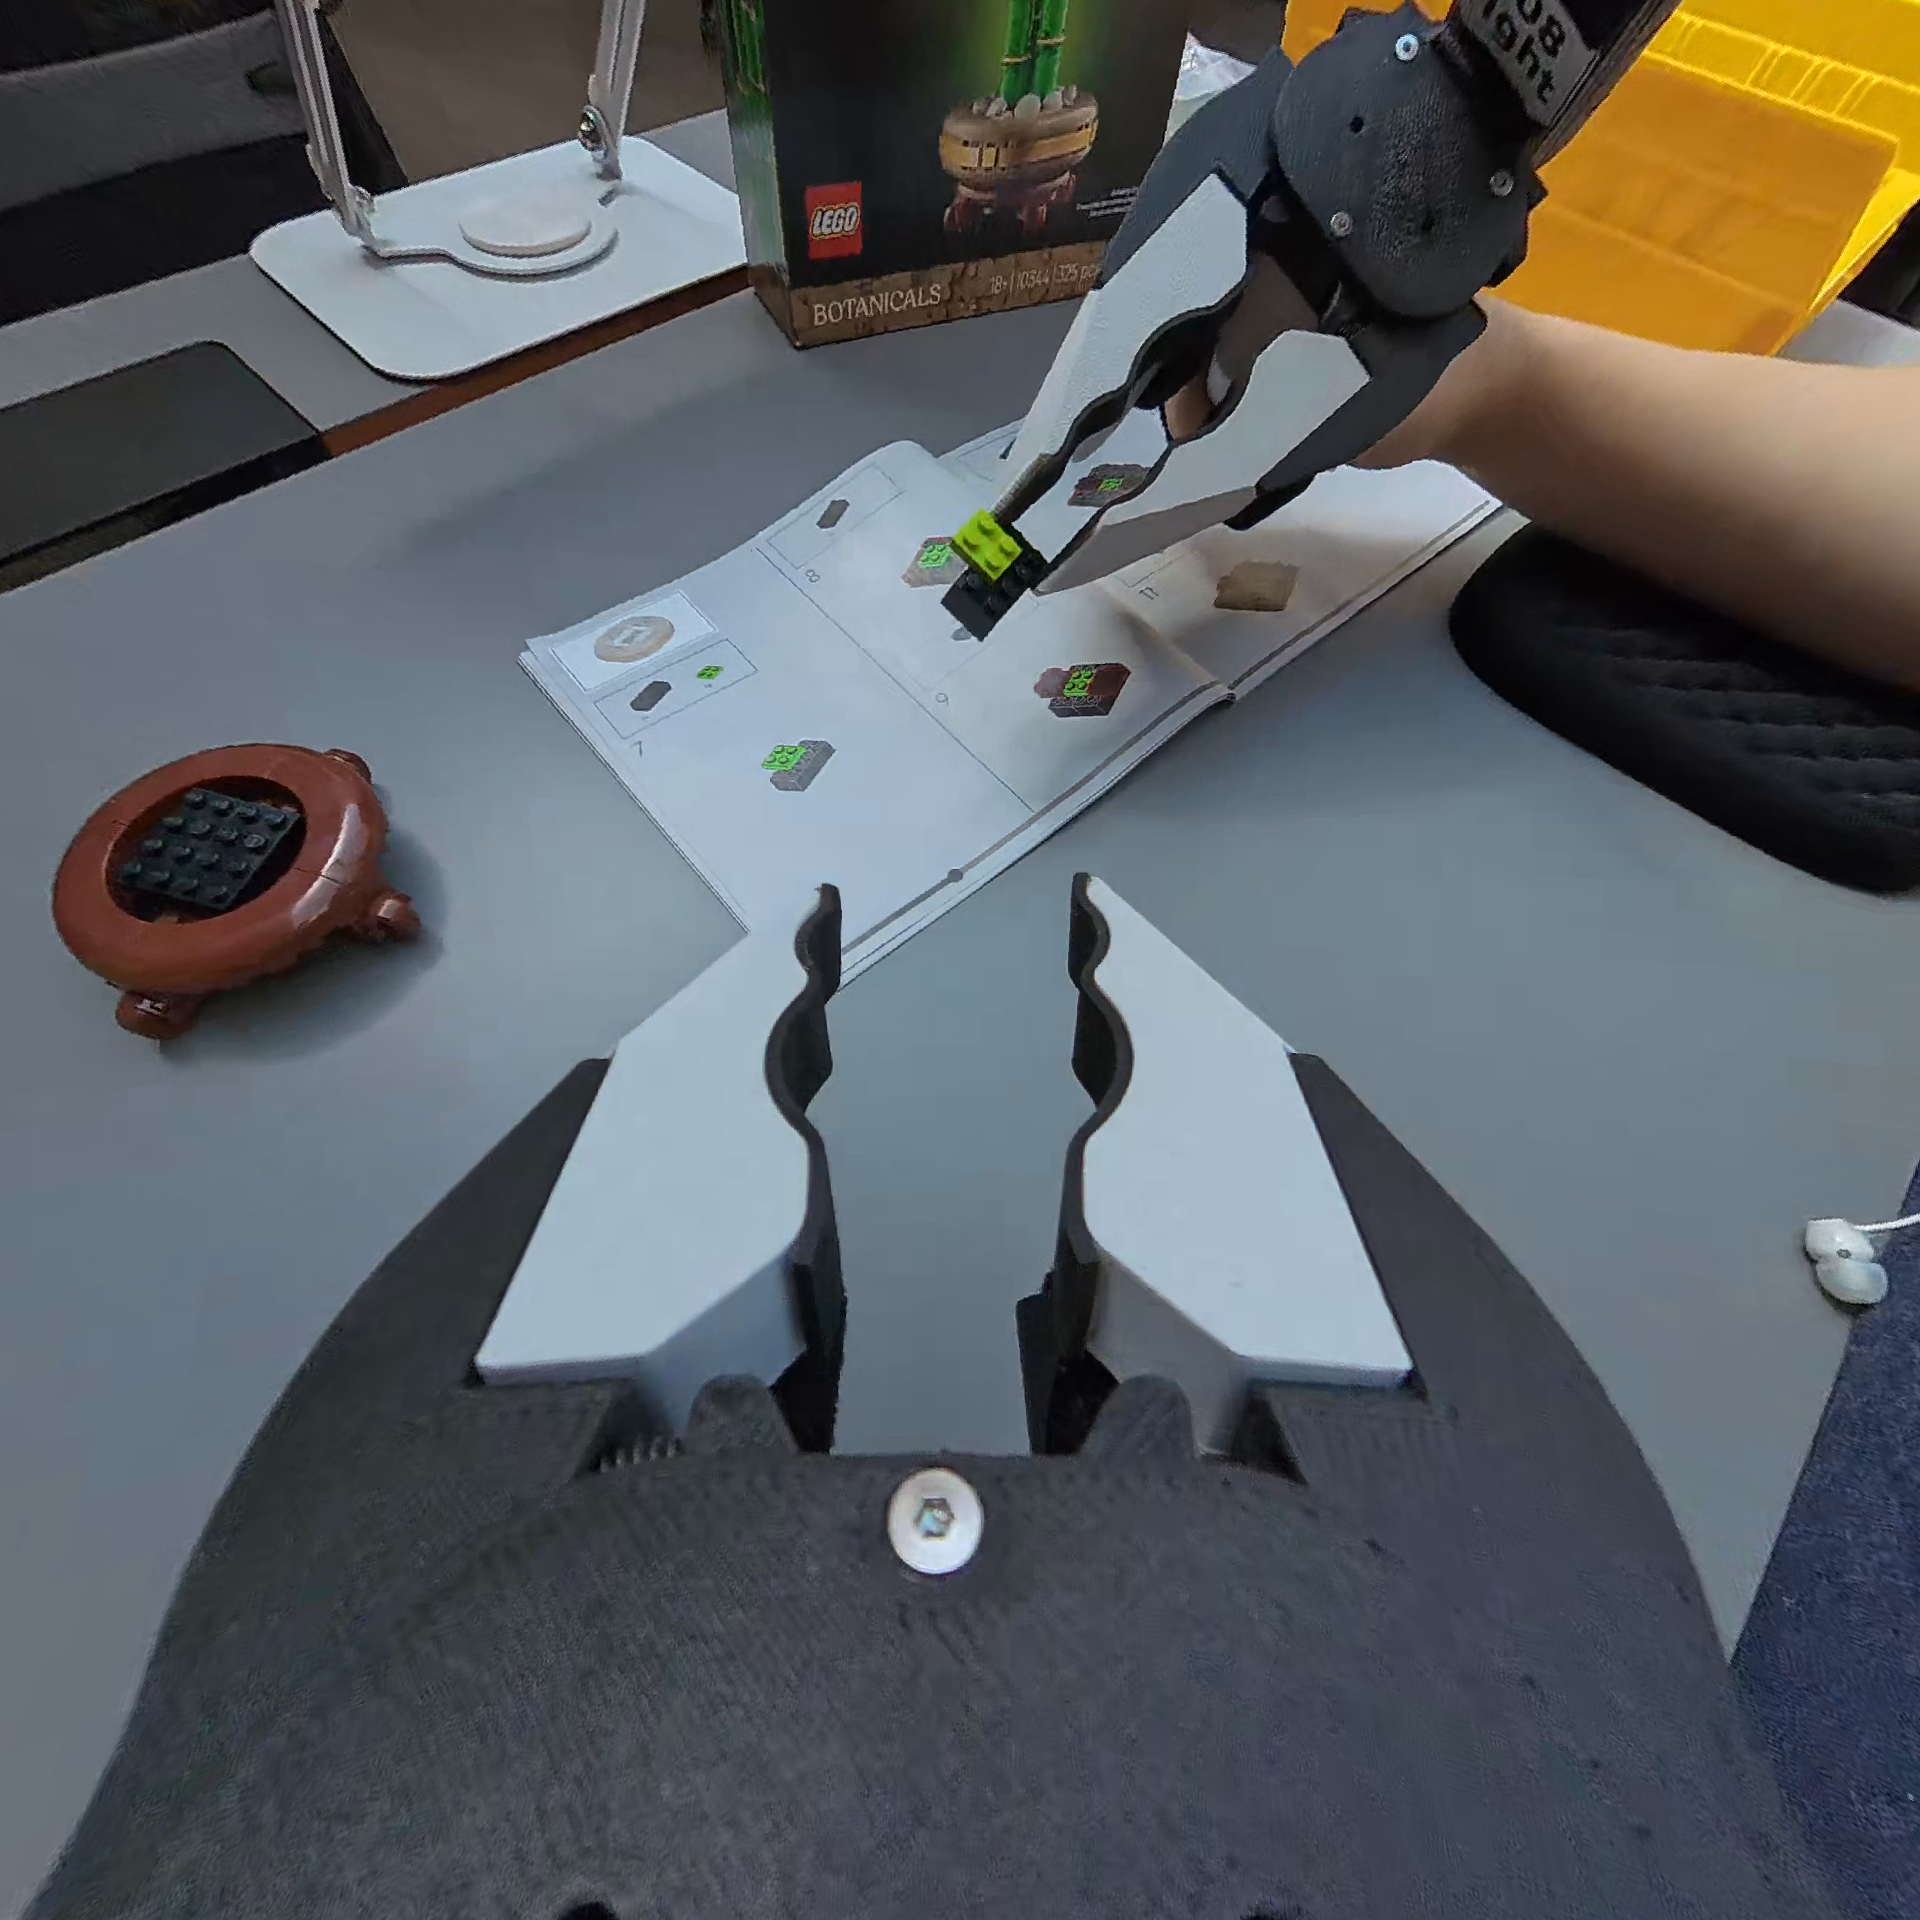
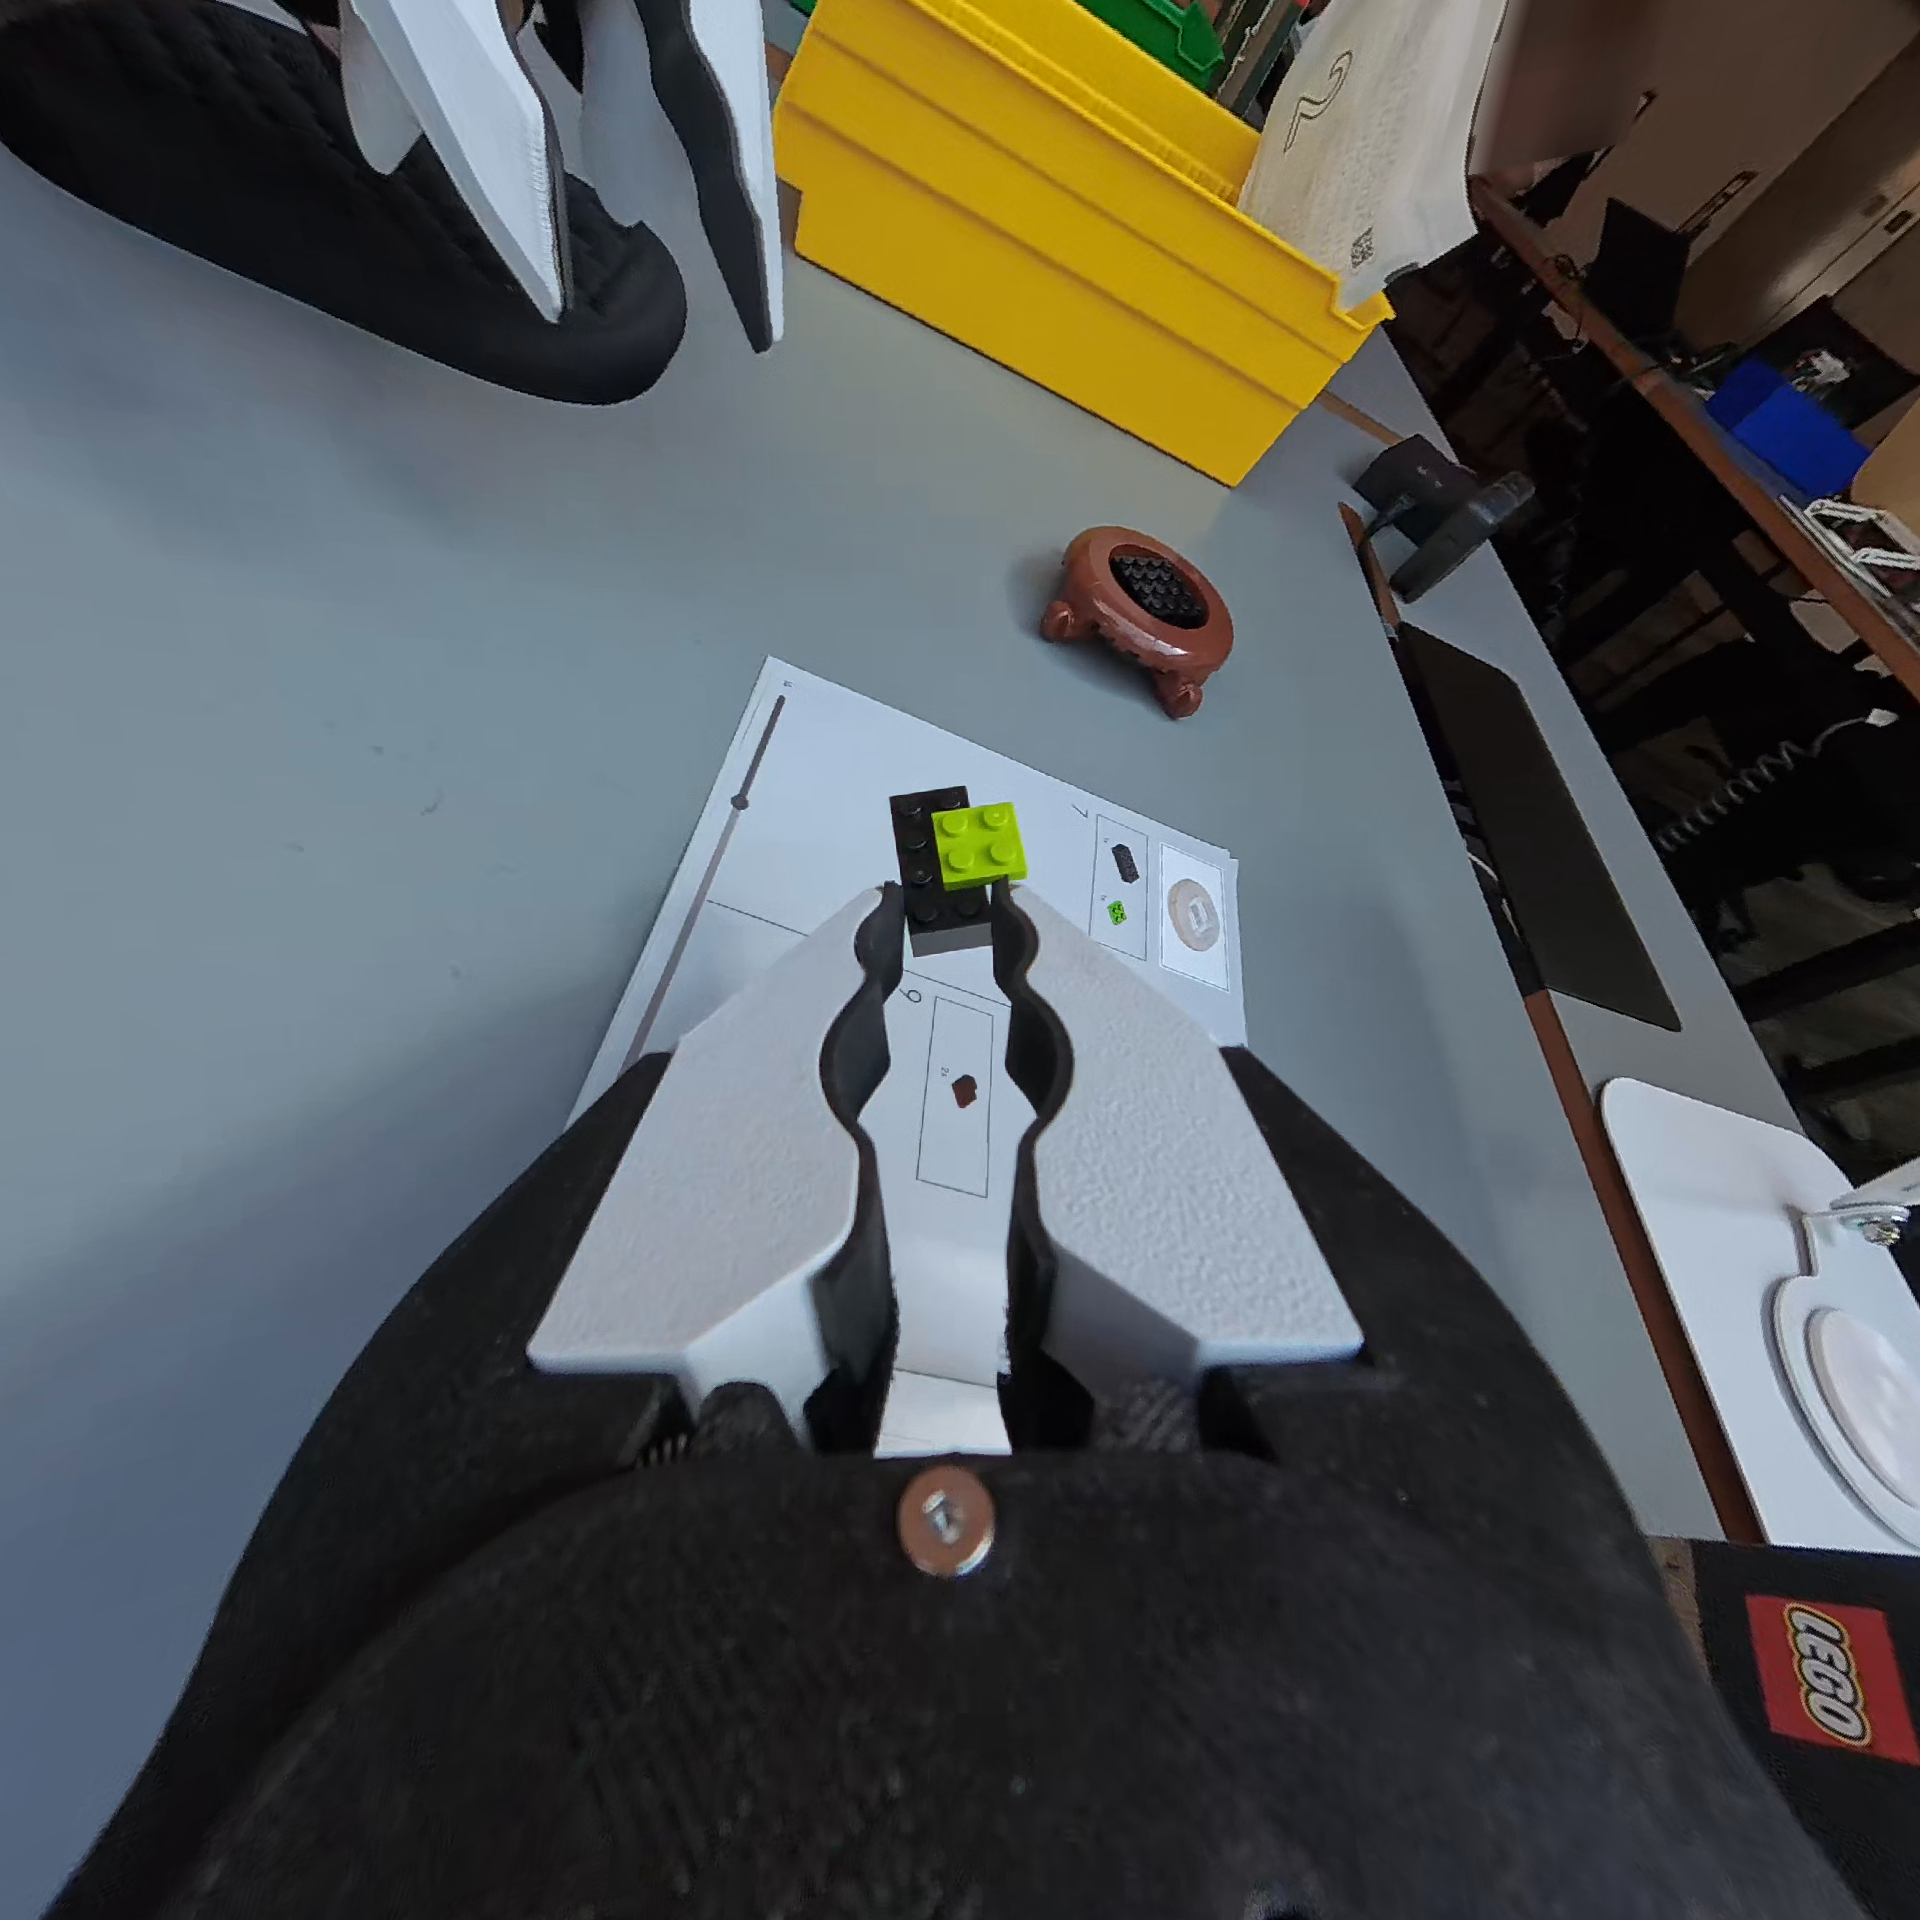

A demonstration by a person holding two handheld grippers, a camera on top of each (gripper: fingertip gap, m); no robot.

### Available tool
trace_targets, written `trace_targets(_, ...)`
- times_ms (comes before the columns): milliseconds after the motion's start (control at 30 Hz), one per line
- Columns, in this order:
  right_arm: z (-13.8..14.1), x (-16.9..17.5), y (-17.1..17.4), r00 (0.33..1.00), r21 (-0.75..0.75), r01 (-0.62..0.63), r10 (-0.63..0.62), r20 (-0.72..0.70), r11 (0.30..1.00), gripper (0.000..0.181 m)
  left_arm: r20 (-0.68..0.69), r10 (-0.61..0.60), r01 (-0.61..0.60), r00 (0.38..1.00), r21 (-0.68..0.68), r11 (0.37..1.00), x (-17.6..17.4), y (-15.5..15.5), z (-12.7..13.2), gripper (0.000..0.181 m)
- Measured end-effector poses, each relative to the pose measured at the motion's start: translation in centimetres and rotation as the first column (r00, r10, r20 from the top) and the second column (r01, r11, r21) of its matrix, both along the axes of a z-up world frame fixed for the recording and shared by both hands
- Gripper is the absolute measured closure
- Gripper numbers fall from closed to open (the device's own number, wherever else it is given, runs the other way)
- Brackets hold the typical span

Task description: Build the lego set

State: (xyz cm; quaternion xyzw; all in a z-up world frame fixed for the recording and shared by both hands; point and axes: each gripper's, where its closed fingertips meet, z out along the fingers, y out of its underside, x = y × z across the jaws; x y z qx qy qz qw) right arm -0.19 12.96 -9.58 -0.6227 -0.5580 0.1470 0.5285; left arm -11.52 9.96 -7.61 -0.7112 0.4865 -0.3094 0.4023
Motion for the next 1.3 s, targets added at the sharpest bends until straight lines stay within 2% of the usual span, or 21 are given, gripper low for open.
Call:
trace_targets(400, 0.4, 0.8, 0.0, 1.0, 0.026, 0.028, -0.028, -0.009, 0.999, 0.165, -0.108, -0.034, 0.04, 0.994, 0.054, 0.998, 1.6, -0.5, -1.1, 0.138)
trace_targets(900, 0.8, 0.9, -0.4, 0.999, 0.015, 0.004, -0.003, -0.042, 1.0, 0.166, -0.121, -0.025, 0.034, 0.992, 0.07, 0.997, 1.6, -0.5, -1.1, 0.138)
trace_targets(1033, 0.7, 0.8, -0.5, 0.999, -0.001, -0.005, 0.005, -0.048, 1.0, 0.166, -0.129, -0.076, 0.092, 0.989, 0.122, 0.988, 3.6, -0.1, -0.8, 0.142)
trace_targets(1167, 1.1, 0.5, -0.8, 0.997, -0.007, -0.014, 0.013, -0.074, 1.0, 0.166, -0.191, -0.152, 0.194, 0.97, 0.221, 0.956, 7.4, 0.8, -1.1, 0.143)
trace_targets(1300, 1.2, 0.5, -1.1, 0.997, -0.008, -0.022, 0.021, -0.077, 1.0, 0.166, -0.267, -0.15, 0.233, 0.952, 0.311, 0.922, 9.7, 2.3, -2.0, 0.144)
